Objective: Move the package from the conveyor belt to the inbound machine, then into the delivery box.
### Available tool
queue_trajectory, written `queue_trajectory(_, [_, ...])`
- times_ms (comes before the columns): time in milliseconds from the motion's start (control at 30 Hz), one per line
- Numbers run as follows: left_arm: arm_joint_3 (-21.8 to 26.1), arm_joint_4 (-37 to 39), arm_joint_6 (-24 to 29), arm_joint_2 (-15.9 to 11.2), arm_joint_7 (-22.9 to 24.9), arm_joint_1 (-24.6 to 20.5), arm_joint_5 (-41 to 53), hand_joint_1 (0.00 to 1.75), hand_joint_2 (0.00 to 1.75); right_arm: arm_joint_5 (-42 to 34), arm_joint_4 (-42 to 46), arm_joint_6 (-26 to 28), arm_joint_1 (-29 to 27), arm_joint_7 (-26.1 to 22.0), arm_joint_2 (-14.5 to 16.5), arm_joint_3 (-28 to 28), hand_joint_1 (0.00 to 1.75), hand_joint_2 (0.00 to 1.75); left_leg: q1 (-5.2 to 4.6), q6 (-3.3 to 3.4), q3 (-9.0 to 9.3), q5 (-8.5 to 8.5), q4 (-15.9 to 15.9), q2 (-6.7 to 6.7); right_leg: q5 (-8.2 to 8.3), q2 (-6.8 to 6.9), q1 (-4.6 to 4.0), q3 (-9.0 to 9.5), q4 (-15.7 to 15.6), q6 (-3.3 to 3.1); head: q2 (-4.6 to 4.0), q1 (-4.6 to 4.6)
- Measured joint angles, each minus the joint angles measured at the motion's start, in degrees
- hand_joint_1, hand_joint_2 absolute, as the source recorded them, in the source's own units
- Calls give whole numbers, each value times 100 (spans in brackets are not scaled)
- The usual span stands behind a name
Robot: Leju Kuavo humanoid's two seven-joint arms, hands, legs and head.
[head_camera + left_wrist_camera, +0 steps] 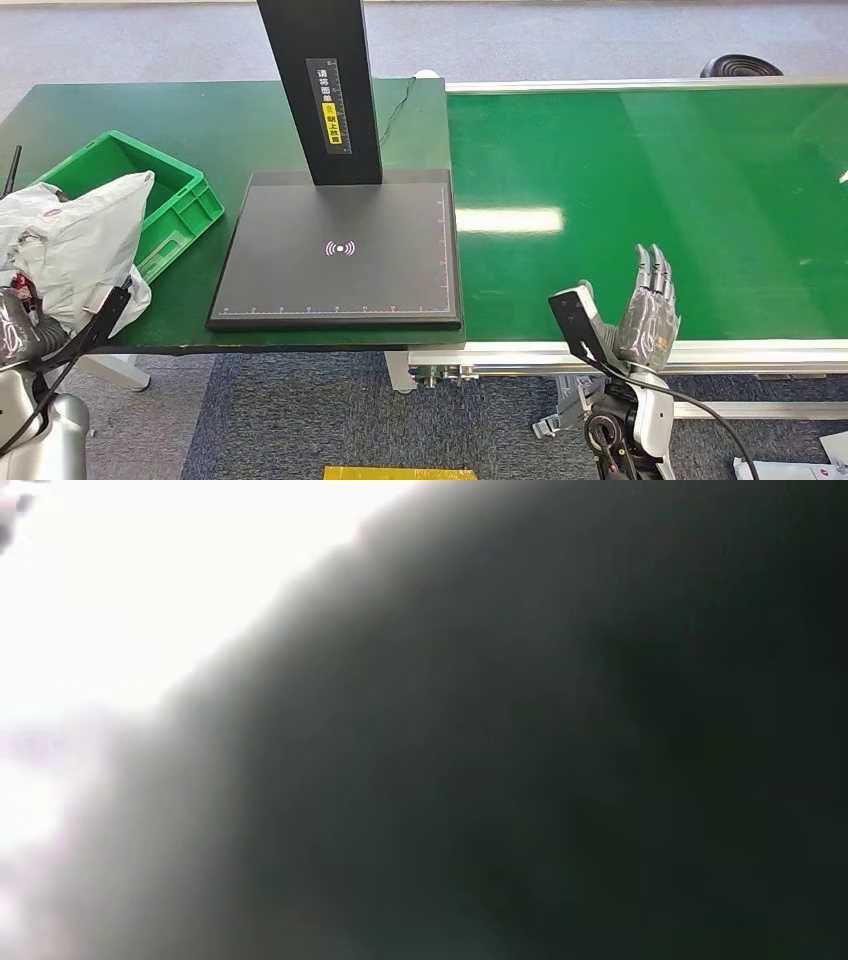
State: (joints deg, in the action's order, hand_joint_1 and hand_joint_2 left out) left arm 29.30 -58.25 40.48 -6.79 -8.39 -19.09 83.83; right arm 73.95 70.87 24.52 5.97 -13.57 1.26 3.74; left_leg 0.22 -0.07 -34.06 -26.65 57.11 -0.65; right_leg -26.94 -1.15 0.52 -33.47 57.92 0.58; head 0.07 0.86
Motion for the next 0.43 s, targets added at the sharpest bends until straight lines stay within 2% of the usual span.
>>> queue_trajectory(167, [-68, -28, 0, 90, -475, -79, -142, 164, 175, 6, -43, -14, 48, -87, 21, -3, 0, 0, 0, 1, 0, 1, 1, -2, 0, 3, 0, 0, 0, 0, 0, 1])
queue_trajectory(300, [-282, 12, -2, 180, -810, -373, -328, 156, 175, -31, -220, 18, 226, -139, 70, 4, 0, 0, 0, 2, 1, 3, 3, -7, 2, 7, 1, 3, 0, 1, 0, 1])
queue_trajectory(433, [-598, 156, -8, 245, -787, -768, -217, 163, 175, -78, -390, 43, 340, -161, 132, 24, 0, 0, 0, 3, 0, 6, 4, -11, 3, 13, 1, 6, 0, 2, 0, 0])
